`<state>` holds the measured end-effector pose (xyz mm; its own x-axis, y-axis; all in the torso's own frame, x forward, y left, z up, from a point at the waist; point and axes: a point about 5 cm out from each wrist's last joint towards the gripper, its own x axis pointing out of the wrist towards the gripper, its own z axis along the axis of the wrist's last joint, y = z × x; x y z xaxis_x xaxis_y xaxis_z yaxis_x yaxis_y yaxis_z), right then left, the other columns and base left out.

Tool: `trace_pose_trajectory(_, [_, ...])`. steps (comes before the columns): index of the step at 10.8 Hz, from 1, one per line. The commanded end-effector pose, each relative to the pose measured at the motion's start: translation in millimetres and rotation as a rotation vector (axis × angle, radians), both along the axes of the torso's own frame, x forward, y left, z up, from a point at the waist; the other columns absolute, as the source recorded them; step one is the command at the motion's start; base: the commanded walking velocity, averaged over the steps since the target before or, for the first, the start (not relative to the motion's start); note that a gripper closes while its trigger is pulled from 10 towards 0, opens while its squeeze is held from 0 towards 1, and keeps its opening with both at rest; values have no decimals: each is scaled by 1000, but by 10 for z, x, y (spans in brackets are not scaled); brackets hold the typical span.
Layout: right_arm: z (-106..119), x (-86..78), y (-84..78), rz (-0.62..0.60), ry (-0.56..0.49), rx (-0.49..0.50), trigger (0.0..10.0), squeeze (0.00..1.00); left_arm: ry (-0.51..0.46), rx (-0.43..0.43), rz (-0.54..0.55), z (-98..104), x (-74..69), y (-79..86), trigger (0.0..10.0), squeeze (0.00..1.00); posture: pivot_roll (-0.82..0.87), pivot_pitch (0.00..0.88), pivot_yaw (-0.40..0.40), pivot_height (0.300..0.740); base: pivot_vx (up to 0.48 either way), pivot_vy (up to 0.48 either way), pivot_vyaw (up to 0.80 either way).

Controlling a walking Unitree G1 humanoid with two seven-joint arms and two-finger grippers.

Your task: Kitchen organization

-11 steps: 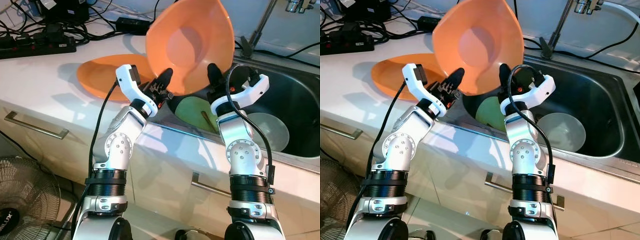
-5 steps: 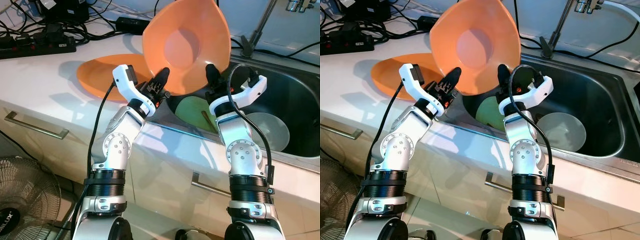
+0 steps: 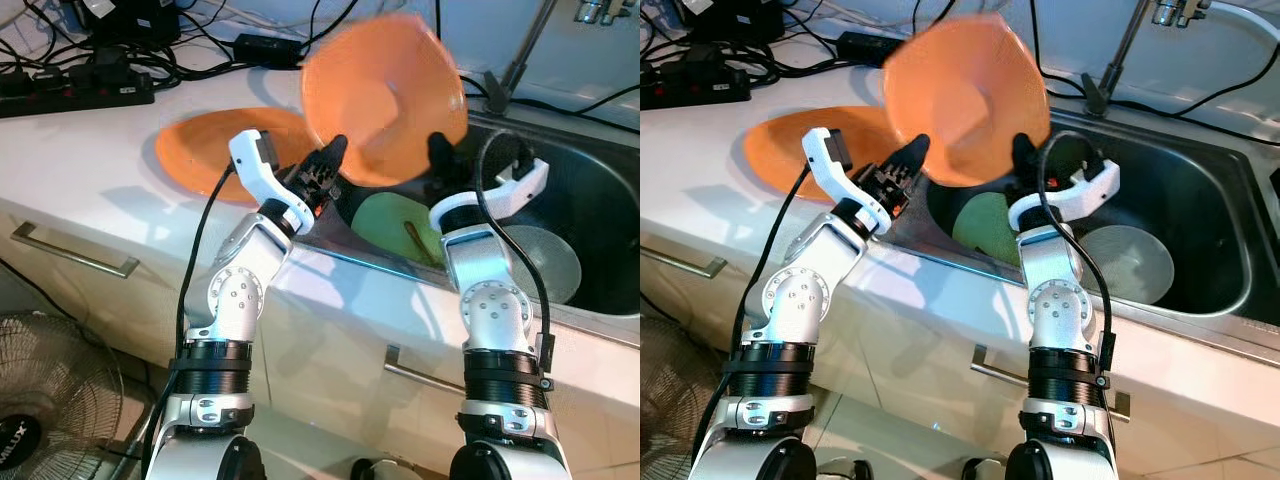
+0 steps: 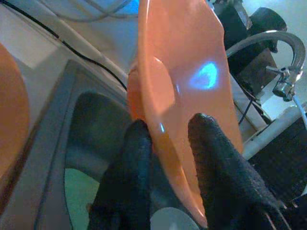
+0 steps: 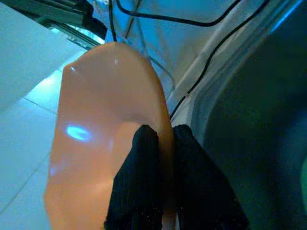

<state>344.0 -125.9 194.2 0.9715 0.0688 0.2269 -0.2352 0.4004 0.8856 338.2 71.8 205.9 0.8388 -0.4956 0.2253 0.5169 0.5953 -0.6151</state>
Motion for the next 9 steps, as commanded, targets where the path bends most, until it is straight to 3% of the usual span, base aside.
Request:
trace_pose_trajectory(1, [166,49,195,34,-34,75,0,0,-37,-6,-46,66,-40,-96,10000,1000,56,80,-37,740,0,0,0])
trace_pose_trajectory(3, [201,100,66,-6,-35,98,0,0,-36,1,-48,60,-42,-98,10000,1000,56,80,-36,740,0,0,0])
trace_pose_trajectory(4, [242,146,-73,-53,-45,111,0,0,-32,14,-49,45,-42,-107,10000,1000,53,78,-36,740,0,0,0])
trace_pose_trajectory(5, [285,183,-194,-94,-56,122,0,0,-36,33,-51,37,-42,-117,10000,0,52,76,-36,740,0,0,0])
trace_pose_trajectory(8, [373,258,-551,-210,-75,98,0,0,-27,92,-46,-7,-46,-130,10000,0,55,76,-36,740,0,0,0])
trace_pose_trajectory(9, [356,280,-679,-267,-58,33,10000,0,-33,148,-43,-32,-57,-124,10000,0,56,77,-36,740,0,0,0])
